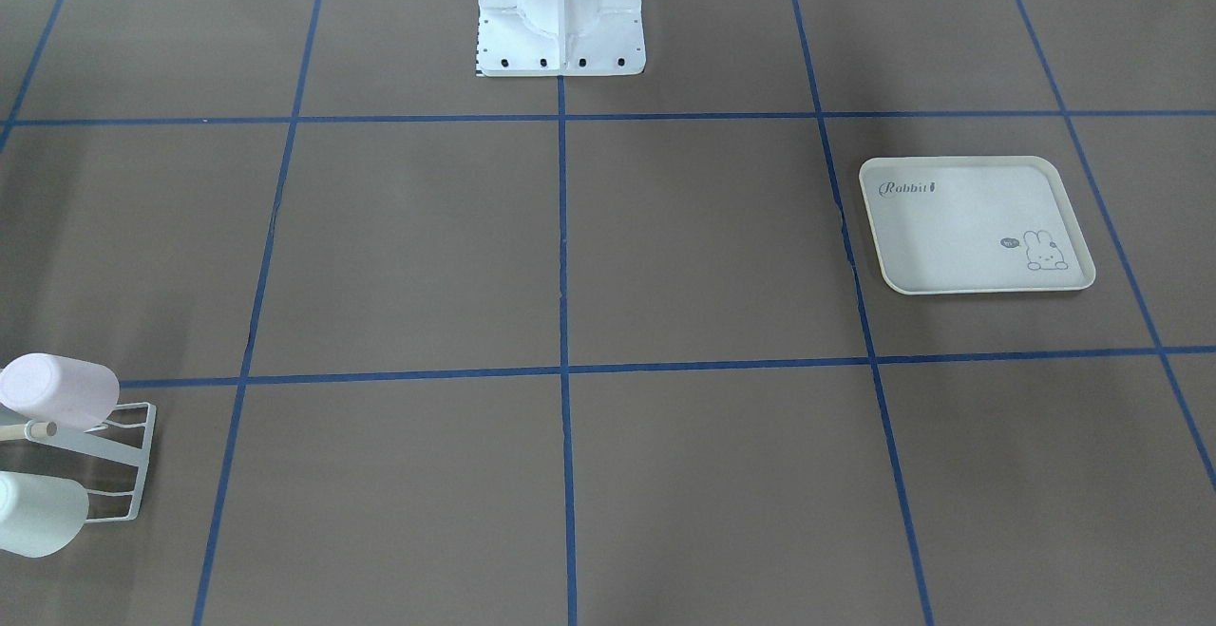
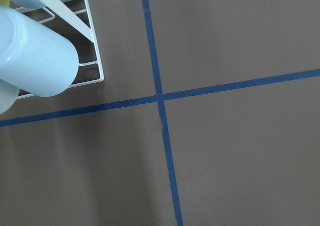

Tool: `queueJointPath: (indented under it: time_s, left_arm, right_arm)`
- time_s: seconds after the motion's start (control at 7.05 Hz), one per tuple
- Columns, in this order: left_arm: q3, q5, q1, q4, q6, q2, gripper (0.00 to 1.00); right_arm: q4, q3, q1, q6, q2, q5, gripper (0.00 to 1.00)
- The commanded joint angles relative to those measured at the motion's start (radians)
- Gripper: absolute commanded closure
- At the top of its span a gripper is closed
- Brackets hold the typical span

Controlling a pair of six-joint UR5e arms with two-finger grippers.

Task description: Transfer IKEA cup to right arm and place on rack

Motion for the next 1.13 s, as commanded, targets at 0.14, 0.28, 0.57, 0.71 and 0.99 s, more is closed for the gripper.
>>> queueJointPath:
  time_s: [0.14,0.28,0.57,0.71,0.99]
  left_arm:
    - [-0.003,-0.004,0.0,0.054,-0.001,0.013,0.0]
    - [-0.013,-0.028,0.0,0.123,0.0,0.007,0.0]
    - [-0.016,-0.039,0.0,0.122,0.0,0.004,0.0]
    - [-0.015,-0.054,0.0,0.12,0.0,0.001,0.0]
    - [-0.015,-0.054,0.0,0.119,0.0,-0.002,0.0]
  right_arm:
    - [0.0,0.006,0.0,0.0,0.001,0.004,0.0]
    - [0.0,0.006,0.0,0.002,-0.001,0.014,0.0]
    - [0.001,0.006,0.0,0.002,-0.001,0.022,0.0]
    - [0.001,0.006,0.0,0.002,-0.001,0.021,0.0]
    - [0.001,0.006,0.0,0.002,-0.001,0.021,0.0]
